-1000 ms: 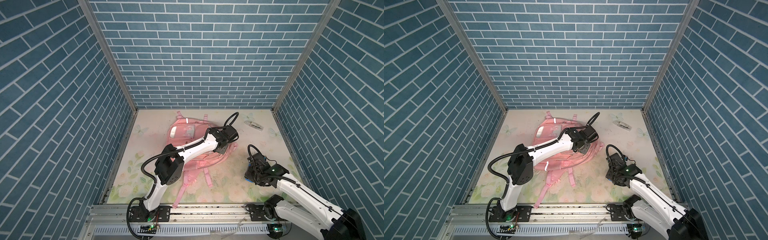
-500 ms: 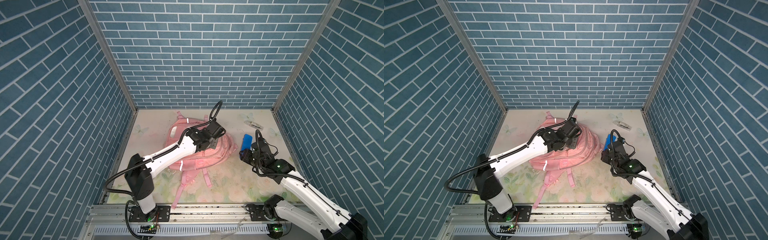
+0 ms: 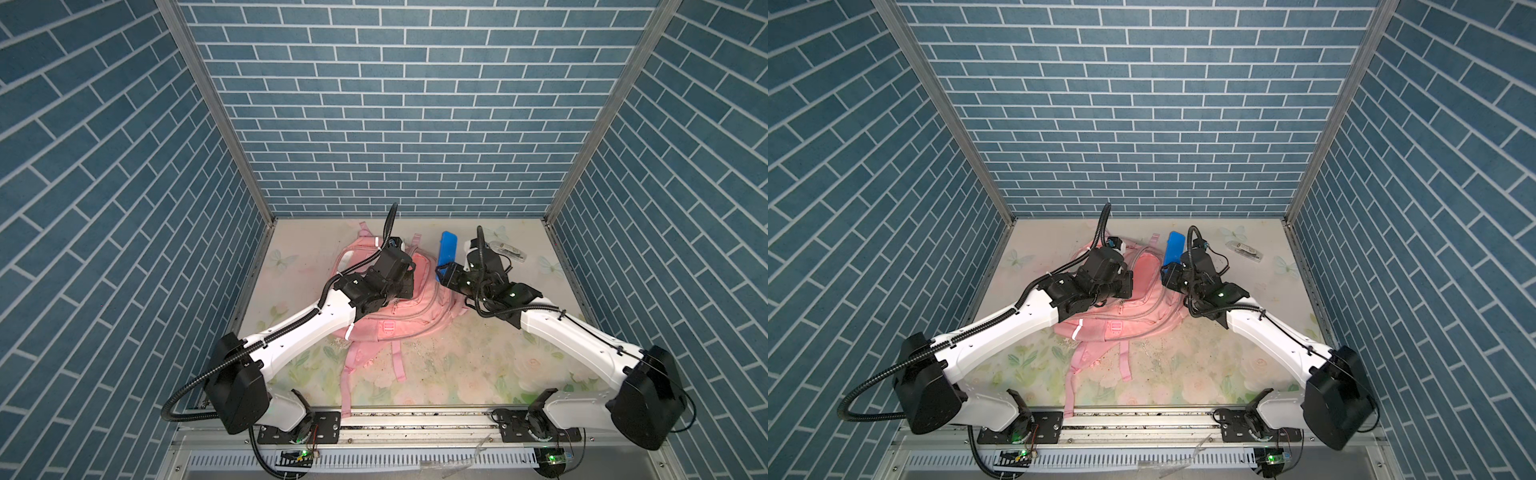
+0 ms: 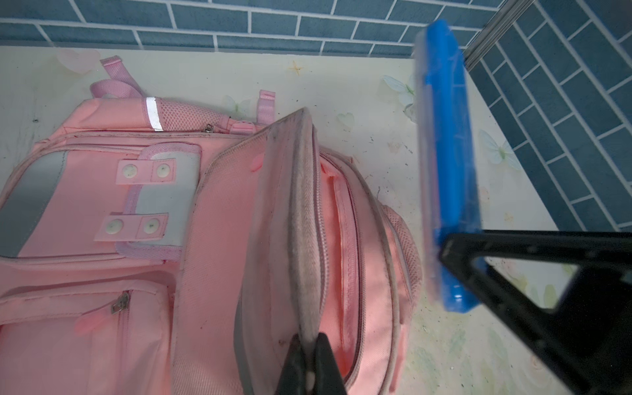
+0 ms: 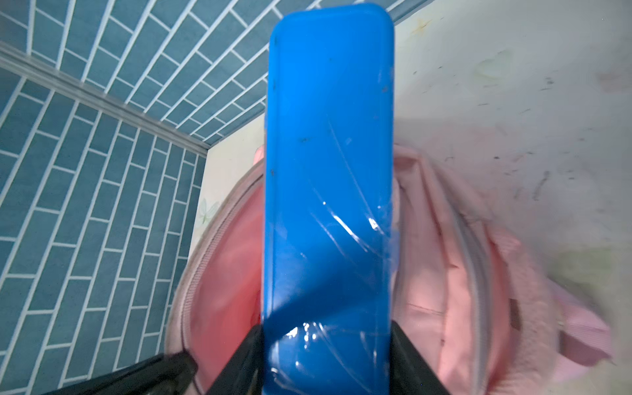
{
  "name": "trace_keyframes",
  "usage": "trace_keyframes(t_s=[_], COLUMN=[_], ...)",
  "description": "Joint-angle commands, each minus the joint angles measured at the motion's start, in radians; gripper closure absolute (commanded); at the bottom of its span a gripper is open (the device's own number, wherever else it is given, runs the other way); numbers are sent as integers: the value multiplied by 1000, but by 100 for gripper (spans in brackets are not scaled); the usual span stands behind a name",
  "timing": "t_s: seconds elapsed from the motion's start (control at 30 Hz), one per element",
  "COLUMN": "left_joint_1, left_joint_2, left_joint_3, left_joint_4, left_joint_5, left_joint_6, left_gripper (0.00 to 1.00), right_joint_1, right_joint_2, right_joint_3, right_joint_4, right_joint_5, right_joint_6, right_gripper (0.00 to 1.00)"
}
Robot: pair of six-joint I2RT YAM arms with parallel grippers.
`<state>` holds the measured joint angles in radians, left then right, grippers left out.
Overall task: Pack the student bag
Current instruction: 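Lower the blue pencil case into the open pocket while left holds the flap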
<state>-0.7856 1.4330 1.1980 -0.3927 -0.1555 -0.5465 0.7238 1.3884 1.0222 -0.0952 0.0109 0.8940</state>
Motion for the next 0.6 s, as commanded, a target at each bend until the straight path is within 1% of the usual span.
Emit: trace_keyframes(t_s=[0.0,0.17,0.23,0.4,0.5,0.57], left_joint_1=[12,17,20,28,40,54], left_joint_2=[-59,-114,-125,-148,-169,-177], left_joint_3=[-12,-96,-123,-163,-187,-202], left_joint_4=[103,164,181,214,244,269], left_joint_5=[-31,-32,-30,-46,-50,-43], left_joint_6=[-21,-57,-68,-91,-102,-111], left_gripper=[100,100,100,100,100,100], right_joint_1=[25,42,46,44,44,43], right_joint_2=[76,195,228,283,319,349], right_joint_3=[64,105,133,184,216,249], right_joint_4=[87,116,93,23,-30,-77], right_joint_5=[-63,-149,-165,-185,-219,-245], right_joint_6=[49,118,123,138,147,149], right_gripper=[55,55,53,45,42,42])
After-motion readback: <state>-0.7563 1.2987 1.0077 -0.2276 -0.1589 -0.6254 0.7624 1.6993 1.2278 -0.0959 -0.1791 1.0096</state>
